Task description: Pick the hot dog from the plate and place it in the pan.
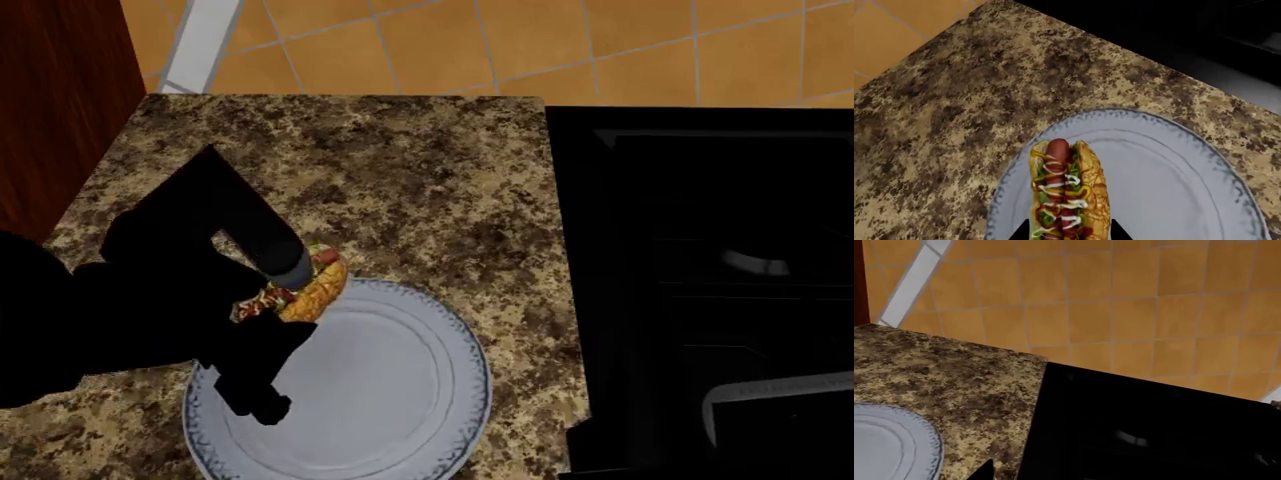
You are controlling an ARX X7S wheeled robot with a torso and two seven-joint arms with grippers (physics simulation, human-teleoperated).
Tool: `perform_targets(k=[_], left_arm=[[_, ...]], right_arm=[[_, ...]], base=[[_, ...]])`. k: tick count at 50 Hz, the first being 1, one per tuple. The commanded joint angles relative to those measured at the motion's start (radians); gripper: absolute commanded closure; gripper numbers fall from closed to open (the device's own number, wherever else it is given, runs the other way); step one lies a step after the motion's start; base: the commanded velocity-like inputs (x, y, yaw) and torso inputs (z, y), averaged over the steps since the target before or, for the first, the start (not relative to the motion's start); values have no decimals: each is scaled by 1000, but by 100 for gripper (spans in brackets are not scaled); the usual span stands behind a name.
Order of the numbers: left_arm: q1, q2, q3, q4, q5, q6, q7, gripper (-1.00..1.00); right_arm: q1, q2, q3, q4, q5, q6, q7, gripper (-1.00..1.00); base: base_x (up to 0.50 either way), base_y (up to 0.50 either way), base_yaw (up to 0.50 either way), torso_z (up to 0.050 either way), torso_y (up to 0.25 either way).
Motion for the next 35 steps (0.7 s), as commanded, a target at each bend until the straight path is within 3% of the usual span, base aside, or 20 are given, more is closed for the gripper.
perform_targets(k=[1,7,11,35], left_arm=[[70,-17,-186,182,-119,-95,-132,100],[132,-26,-301,300,-254,-183,-250,100],[123,-46,-290,303,-324,-174,-300,100],[53,-81,-219,259,-372,-113,-322,100]], right_arm=[[2,5,9,-48,5,21,-2,-100],[-4,6,2,-55,6,6,-2,-100],[2,-1,7,-58,11,16,4,-100],[37,13,27,-116,42,87,10,-100]], base=[[0,0,0,0,0],[0,0,0,0,0],[-42,0,0,0,3],[-476,-179,0,0,0]])
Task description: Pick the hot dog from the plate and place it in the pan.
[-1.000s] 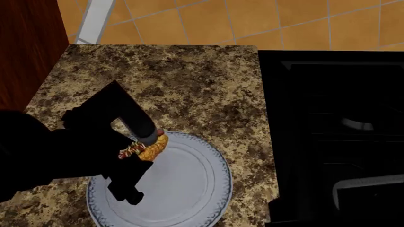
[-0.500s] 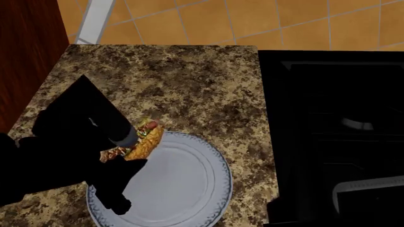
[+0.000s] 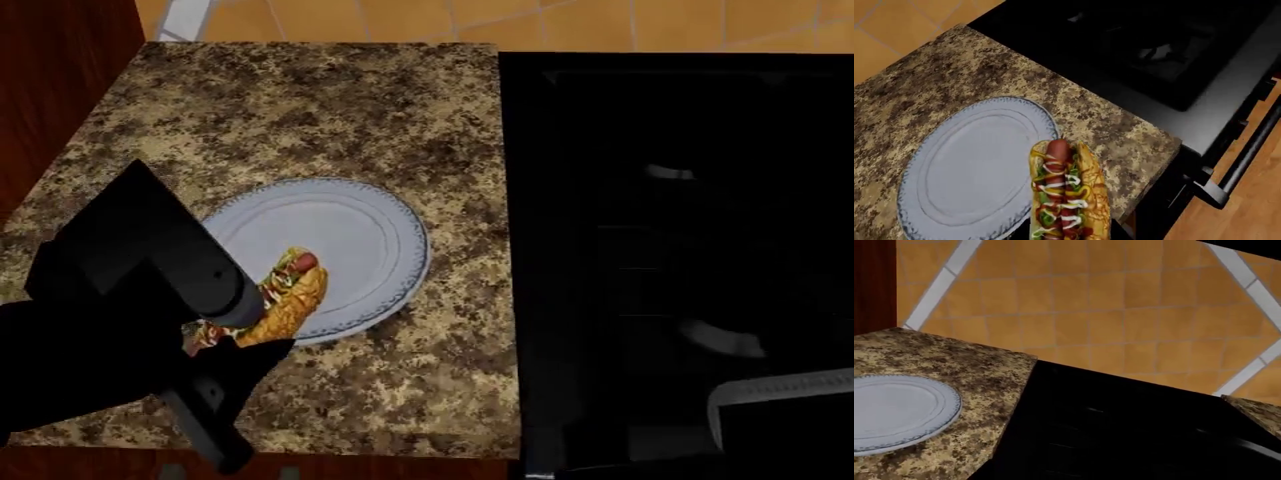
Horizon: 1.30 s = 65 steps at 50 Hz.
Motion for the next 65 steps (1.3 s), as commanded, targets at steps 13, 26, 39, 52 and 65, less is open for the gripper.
perform_targets(k=[13,26,39,52,65], left_arm=[[-20,1,16,-4,-54,42,-47,100],[-29,1,24,-9,-82,53,-68,100],[-41,-4,40,-7,-106,58,-83,100],[-53,-9,49,-11,-132,65,-100,100],[-63,-15,71,-17,-135,85,-98,100]], right_arm=[[-2,-14,54,-50,27,11,-3,-100],[2,-8,59,-76,45,30,1,-100],[17,3,78,-113,76,68,19,-100],[7,17,105,-121,120,65,44,-100],[-14,64,117,-122,214,50,120,-100]], base=[[27,-396,0,0,0],[132,-500,0,0,0],[50,-500,0,0,1],[-20,-500,0,0,1],[-41,-494,0,0,0]])
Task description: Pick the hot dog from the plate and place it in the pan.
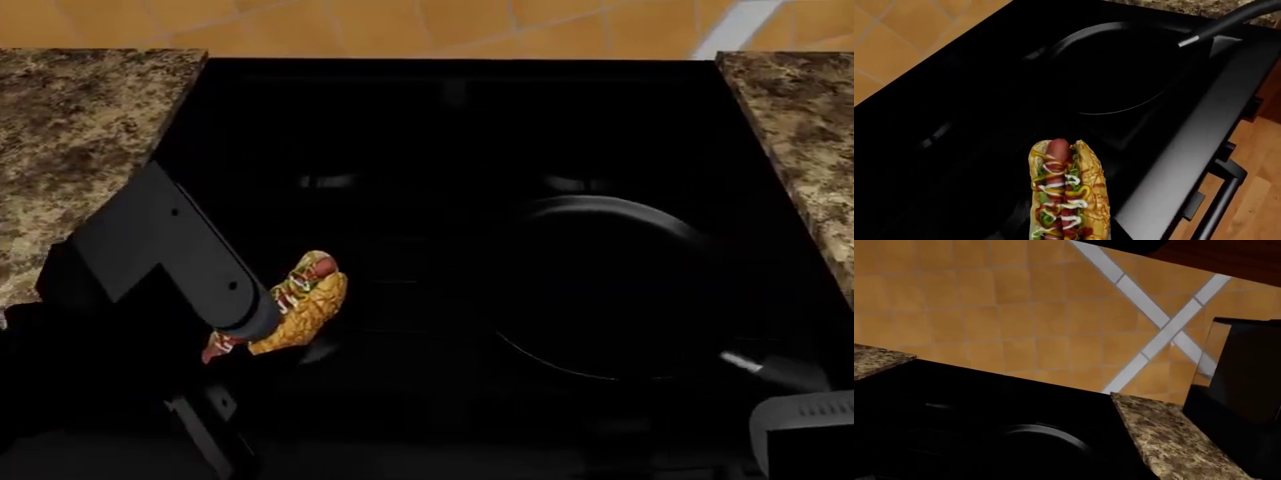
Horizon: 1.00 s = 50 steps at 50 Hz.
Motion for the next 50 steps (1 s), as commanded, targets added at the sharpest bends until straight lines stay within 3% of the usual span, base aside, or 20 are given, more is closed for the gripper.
perform_targets(k=[1,26,38,50], left_arm=[[-10,6,-2,-11,0,36,-11,100],[-57,25,74,-67,51,97,37,100],[-115,58,121,-137,103,129,82,100],[-186,108,224,-293,232,222,198,100]], right_arm=[[-13,31,14,-6,69,-11,53,-100],[-53,60,-3,12,112,-75,99,-100],[-74,71,-16,24,122,-104,114,-100],[-99,77,-7,24,140,-122,128,-100]], base=[[-39,-500,0,0,0],[-38,-493,0,0,1],[0,-13,0,0,0],[0,0,0,0,1]])
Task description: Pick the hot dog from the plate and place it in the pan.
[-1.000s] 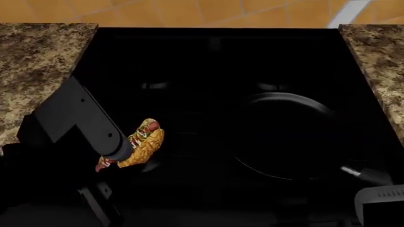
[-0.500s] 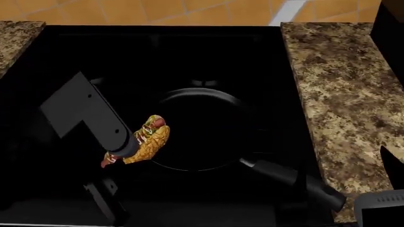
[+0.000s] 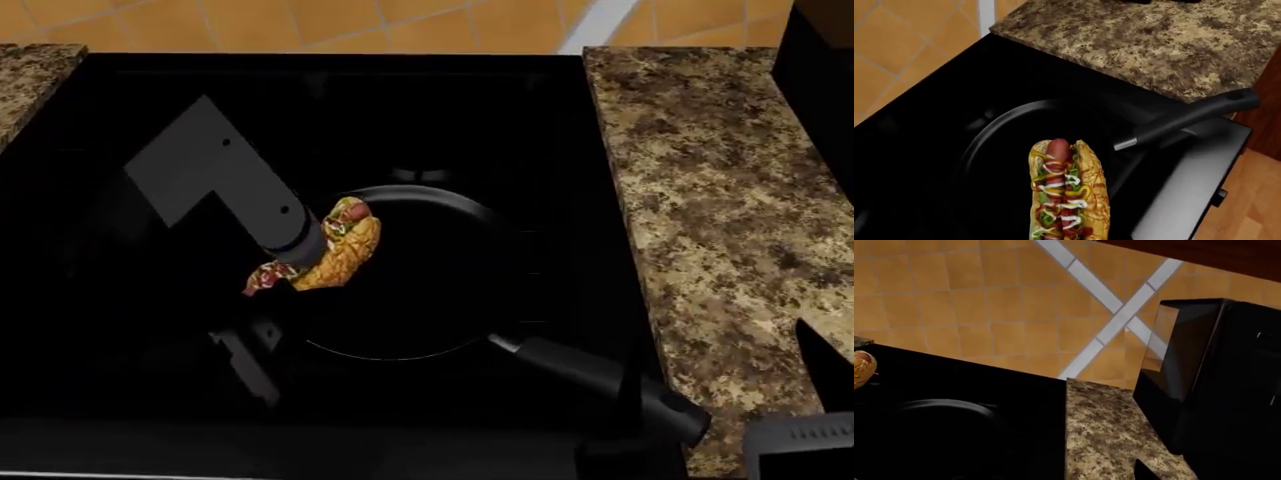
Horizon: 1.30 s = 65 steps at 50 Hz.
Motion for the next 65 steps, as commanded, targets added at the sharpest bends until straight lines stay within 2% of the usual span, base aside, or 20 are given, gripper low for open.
perform_targets(k=[1,11,27,46,65], left_arm=[[-62,55,61,-126,99,87,77,100],[-118,128,126,-216,154,132,141,100],[-123,211,240,-315,240,214,218,100],[-150,350,347,-602,346,339,333,100],[-115,347,385,-645,365,361,330,100]], right_arm=[[-26,2,5,1,11,-23,10,-100],[-53,6,4,15,10,-58,15,-100],[-79,10,0,29,10,-98,21,-100],[-104,13,5,29,24,-116,36,-100],[-150,17,4,41,15,-165,40,-100]], base=[[0,0,0,0,0],[0,0,0,2,1],[0,0,0,0,0],[0,0,0,0,1],[0,0,0,0,1]])
